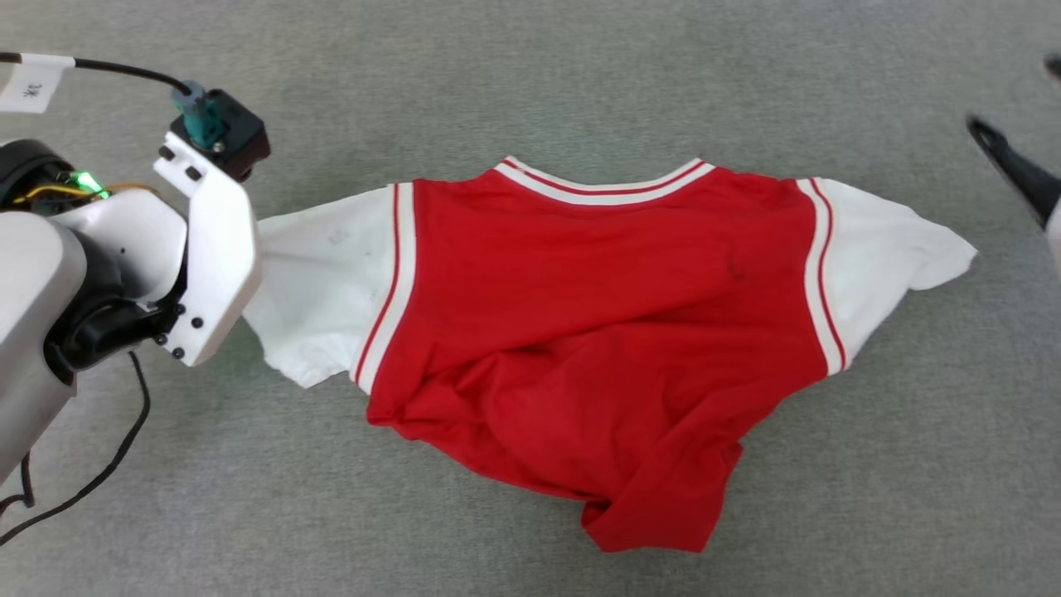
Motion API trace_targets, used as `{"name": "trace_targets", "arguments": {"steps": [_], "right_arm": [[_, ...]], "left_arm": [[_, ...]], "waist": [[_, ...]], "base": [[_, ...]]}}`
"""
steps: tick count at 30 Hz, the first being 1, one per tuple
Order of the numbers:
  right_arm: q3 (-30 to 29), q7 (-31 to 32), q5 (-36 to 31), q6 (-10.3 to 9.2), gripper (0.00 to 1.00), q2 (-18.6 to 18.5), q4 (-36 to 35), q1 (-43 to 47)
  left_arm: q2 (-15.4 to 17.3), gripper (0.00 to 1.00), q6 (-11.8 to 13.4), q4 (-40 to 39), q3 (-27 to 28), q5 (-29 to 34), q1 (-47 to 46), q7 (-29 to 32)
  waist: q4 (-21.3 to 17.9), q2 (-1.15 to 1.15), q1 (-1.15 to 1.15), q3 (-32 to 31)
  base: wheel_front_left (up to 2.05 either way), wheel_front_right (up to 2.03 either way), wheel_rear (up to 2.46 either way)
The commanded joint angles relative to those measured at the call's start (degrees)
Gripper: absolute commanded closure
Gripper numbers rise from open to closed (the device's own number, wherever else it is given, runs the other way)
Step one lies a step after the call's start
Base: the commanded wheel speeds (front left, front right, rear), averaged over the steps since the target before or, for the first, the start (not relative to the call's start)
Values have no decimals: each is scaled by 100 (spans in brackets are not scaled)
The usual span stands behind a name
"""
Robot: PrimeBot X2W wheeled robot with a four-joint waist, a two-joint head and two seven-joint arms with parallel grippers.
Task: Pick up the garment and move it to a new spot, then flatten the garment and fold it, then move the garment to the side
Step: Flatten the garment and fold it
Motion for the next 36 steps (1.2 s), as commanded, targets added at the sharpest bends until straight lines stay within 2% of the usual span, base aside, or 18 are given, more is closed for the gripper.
{"name": "trace_targets", "arguments": {"steps": [1,5,8,10,18,26,27,28,34,36], "right_arm": [[172,350,242,-9,0,-232,-27,-184],[750,1496,1205,-9,0,-715,49,-504],[1002,2042,1654,-9,0,-750,291,-671],[1080,2250,1842,-9,0,-639,489,-815],[1467,2347,1830,-9,0,-169,1496,-967],[2059,1882,1927,-8,0,407,2147,-665],[2076,1720,1950,-7,72,456,2133,-697],[2061,1559,1983,-7,100,469,2130,-747],[1934,684,1942,-8,100,36,1979,-1067],[1952,561,1921,-9,100,-33,1909,-1098]], "left_arm": [[27,100,4,-60,-18,-6,-101,-55],[-31,100,4,-211,-106,24,-222,-180],[-98,100,4,-265,-212,121,-289,-261],[-144,100,4,-290,-268,171,-376,-309],[-262,100,4,-334,-453,200,-656,-449],[-306,100,4,-210,-524,109,-776,-636],[-306,100,4,-177,-534,104,-760,-676],[-305,100,4,-155,-536,88,-738,-738],[-277,100,3,-31,-464,20,-592,-1303],[-247,100,4,-23,-422,34,-596,-1435]], "waist": [[93,0,0,-1],[256,0,0,76],[360,0,0,182],[423,0,0,267],[620,0,0,606],[653,0,0,738],[637,0,0,715],[625,0,0,682],[535,0,0,237],[520,0,0,148]], "base": [[0,0,0],[0,0,0],[0,0,0],[0,0,0],[0,0,0],[0,0,0],[0,0,0],[0,0,0],[0,0,0],[0,0,0]]}}
